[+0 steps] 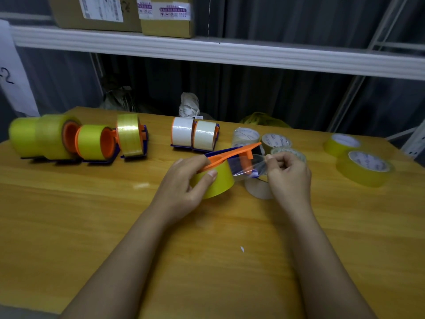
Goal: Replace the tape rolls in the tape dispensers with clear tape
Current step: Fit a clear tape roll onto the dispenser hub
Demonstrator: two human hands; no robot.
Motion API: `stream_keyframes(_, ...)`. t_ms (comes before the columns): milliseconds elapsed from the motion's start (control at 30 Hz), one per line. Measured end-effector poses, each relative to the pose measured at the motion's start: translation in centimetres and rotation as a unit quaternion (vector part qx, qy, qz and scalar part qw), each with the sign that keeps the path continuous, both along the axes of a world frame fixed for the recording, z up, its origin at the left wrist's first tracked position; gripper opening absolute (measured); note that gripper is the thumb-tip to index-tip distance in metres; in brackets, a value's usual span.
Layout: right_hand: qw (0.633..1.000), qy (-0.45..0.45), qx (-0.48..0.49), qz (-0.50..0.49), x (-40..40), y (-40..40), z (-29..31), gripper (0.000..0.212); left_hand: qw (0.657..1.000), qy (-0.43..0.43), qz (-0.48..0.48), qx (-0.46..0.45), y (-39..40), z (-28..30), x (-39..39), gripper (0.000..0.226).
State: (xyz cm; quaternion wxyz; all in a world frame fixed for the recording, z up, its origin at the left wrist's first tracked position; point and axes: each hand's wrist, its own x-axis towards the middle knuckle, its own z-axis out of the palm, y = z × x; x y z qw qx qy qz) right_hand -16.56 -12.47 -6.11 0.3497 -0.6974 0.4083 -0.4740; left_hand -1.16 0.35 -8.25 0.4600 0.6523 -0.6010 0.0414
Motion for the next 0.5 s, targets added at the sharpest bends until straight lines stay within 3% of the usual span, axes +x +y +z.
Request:
stream_keyframes(300, 1.0, -0.004, -0.022, 0.011, 0.1, -0.13, -0.33, 0.015, 1.0, -0.002, 0.005, -0.009, 0.07, 0.27, 0.0, 0.027)
stream_keyframes(500, 0.998, -0.034, -0.03, 0.034, 0.4, -0.05, -0.73, 0.012, 0.999, 0.004, 0.008, -0.032, -0.05, 0.25, -0.03, 0.018)
